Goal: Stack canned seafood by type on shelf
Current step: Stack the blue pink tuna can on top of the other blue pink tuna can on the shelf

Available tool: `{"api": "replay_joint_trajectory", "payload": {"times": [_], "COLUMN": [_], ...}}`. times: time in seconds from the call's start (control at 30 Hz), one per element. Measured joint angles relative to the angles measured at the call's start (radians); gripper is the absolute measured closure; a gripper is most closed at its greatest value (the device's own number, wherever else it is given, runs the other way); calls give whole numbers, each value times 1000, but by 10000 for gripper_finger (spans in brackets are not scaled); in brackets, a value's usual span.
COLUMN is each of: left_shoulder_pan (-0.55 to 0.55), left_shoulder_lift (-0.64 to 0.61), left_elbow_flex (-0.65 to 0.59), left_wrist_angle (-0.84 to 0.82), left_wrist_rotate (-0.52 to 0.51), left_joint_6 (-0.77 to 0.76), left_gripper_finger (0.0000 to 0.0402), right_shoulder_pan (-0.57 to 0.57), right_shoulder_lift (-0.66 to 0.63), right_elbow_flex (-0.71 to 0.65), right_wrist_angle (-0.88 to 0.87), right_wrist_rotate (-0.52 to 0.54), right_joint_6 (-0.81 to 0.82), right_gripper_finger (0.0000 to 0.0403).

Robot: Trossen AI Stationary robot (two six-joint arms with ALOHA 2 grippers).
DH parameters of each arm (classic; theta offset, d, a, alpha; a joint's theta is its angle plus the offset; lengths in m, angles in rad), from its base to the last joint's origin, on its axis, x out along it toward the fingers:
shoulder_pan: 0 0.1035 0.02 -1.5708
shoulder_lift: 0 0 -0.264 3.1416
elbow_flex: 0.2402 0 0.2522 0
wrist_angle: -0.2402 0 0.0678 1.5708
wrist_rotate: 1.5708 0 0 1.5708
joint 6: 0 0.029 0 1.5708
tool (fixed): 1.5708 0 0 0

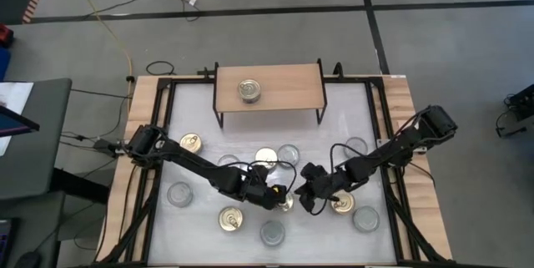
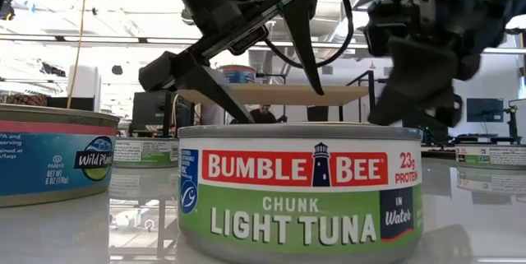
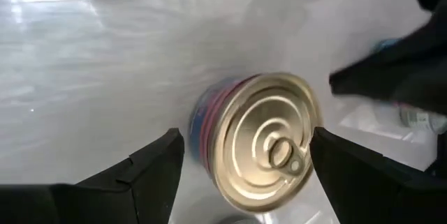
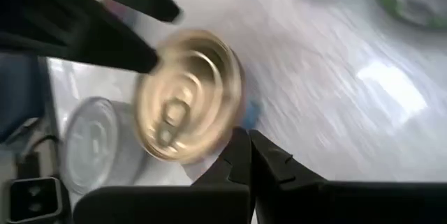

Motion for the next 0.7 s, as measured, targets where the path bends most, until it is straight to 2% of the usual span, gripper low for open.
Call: {"api": "replay_joint_trajectory", "payload": {"times": [0.23,0.5,0.7], "left_shoulder_pan": [-21,-34,-63], "left_shoulder_lift": [0,0,0], "left_elbow_flex": [-2,-106,-162], "left_wrist_angle": [-95,95,208], "left_wrist_rotate": [-2,-7,-69], "left_joint_6": [-19,-34,-75], "left_gripper_finger": [107,107,107], "right_shoulder_pan": [38,70,69], "right_shoulder_lift": [0,0,0], "right_elbow_flex": [0,0,0], "right_wrist_angle": [-35,-6,1], "right_wrist_rotate": [1,16,26], "right_joint_6": [53,109,139], "right_gripper_finger": [383,367,347]}}
